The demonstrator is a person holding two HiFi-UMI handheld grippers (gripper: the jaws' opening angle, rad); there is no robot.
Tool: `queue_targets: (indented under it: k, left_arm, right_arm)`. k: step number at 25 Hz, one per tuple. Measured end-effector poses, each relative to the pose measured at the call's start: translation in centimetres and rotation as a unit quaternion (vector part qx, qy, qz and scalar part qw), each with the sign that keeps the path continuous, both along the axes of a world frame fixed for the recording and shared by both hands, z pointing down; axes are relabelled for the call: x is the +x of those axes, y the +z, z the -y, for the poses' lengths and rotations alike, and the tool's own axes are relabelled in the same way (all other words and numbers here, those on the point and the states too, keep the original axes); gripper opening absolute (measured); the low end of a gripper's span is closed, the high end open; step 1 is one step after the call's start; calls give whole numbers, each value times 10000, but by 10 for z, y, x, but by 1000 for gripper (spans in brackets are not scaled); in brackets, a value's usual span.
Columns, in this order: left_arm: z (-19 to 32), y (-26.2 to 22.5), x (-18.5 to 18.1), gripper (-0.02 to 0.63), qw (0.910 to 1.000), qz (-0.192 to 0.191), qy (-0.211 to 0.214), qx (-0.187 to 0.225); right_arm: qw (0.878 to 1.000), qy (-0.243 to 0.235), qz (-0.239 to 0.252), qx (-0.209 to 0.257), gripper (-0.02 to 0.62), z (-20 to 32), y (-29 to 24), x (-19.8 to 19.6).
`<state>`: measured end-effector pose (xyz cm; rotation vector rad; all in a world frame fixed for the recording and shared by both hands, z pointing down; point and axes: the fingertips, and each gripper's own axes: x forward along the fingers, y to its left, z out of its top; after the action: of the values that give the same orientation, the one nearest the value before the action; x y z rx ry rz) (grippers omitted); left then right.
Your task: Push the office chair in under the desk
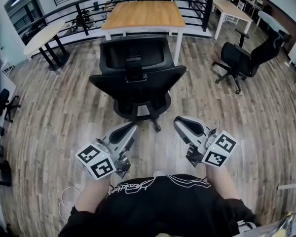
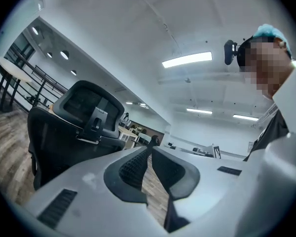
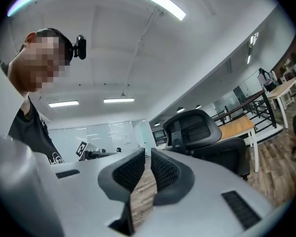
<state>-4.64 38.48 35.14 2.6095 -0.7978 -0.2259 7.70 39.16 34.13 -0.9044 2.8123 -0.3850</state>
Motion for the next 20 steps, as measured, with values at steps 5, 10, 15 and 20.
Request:
queue_targets:
  k: [5,10,15,20]
  left_arm:
    - [31,-6,15,15,9995,121,-236,158]
    - [40,-6,12,83,9985,277,-387,253]
    - [45,-2,-7,144,9965,412,-650,332]
    - [59,8,-30,190,9937,536,-936,311]
  right_arm:
    - [9994,-23,-339,99,49,29,-2,27]
    - [9980,-65,-532,349,51,38,-6,34]
    - [9971,74,-629,421,51,46,-5,40]
    - [9941,180,-1005,373,52,58,5,41]
